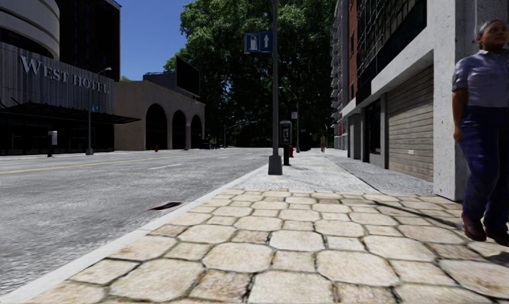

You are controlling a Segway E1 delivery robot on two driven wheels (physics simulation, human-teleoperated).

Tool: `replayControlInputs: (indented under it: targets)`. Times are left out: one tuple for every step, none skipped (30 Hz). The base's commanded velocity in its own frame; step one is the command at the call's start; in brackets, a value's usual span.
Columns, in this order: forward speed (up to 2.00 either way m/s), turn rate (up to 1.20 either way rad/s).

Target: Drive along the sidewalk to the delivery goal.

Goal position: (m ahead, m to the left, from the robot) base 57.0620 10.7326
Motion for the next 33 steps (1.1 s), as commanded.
replayControlInputs:
  targets:
    - [2.00, -0.39]
    - [2.00, -0.39]
    - [2.00, -0.45]
    - [2.00, -0.50]
    - [2.00, -0.50]
    - [2.00, -0.52]
    - [2.00, -0.52]
    - [2.00, -0.52]
    - [2.00, -0.52]
    - [2.00, -0.52]
    - [2.00, -0.52]
    - [2.00, -0.52]
    - [2.00, -0.52]
    - [2.00, -0.52]
    - [2.00, -0.52]
    - [2.00, -0.52]
    - [2.00, -0.42]
    - [2.00, -0.19]
    - [2.00, -0.05]
    - [2.00, -0.05]
    - [2.00, 0.00]
    - [2.00, 0.00]
    - [2.00, 0.00]
    - [2.00, 0.00]
    - [2.00, 0.00]
    - [2.00, 0.00]
    - [2.00, 0.00]
    - [2.00, 0.00]
    - [2.00, 0.00]
    - [2.00, 0.00]
    - [2.00, 0.00]
    - [2.00, 0.00]
    - [2.00, 0.00]
